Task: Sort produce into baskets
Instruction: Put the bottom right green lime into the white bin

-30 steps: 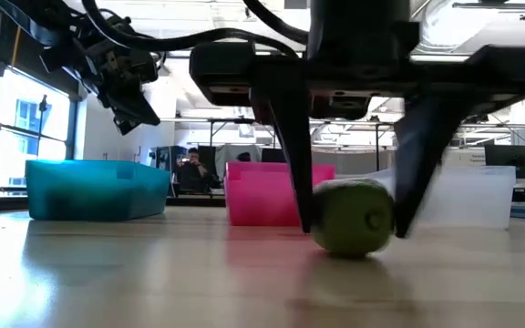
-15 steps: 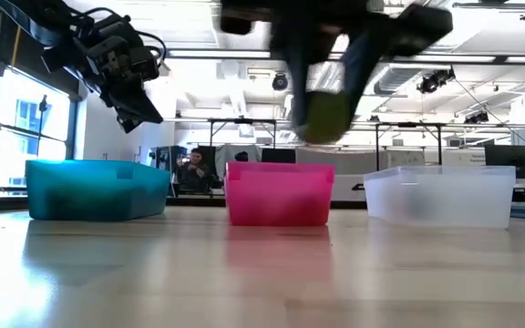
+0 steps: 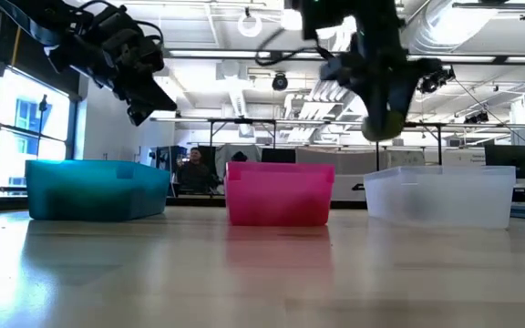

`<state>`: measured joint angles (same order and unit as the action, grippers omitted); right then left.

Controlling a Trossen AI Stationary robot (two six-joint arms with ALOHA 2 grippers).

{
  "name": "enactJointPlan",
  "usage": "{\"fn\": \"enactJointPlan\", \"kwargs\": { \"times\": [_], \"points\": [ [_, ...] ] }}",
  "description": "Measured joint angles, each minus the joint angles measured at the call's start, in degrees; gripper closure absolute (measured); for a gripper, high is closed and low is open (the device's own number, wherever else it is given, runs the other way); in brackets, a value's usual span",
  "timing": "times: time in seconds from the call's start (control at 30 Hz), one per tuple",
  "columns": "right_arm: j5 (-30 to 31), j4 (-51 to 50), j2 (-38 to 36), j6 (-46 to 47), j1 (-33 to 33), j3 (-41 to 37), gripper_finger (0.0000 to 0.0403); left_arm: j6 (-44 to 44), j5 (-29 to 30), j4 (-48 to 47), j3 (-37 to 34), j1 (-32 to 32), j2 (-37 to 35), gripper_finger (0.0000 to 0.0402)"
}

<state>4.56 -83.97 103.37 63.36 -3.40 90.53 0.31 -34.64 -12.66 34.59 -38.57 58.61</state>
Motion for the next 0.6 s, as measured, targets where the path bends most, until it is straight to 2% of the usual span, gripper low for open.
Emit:
{"fn": "enactJointPlan", "kwargs": {
  "times": [0.17,0.3,0.43,0.6],
  "points": [
    [-3.0,14.7,-9.4,-2.8,-5.5,-15.9,0.0284,-2.2,1.8,2.1,0.0,0.0,0.0,0.0401],
    [-4.9,24.7,-13.8,-1.8,-8.4,-25.4,0.0284,-2.8,4.5,3.1,0.0,-0.1,0.0,0.0401],
    [-5.1,28.3,-14.3,-1.8,-10.1,-30.1,0.0284,-3.3,6.5,3.7,0.0,0.0,0.0,0.0401],
    [-5.0,32.2,-14.3,-1.9,-11.6,-32.2,0.0282,-4.2,6.7,3.8,0.0,0.0,0.0,0.0402]
  ]
}}
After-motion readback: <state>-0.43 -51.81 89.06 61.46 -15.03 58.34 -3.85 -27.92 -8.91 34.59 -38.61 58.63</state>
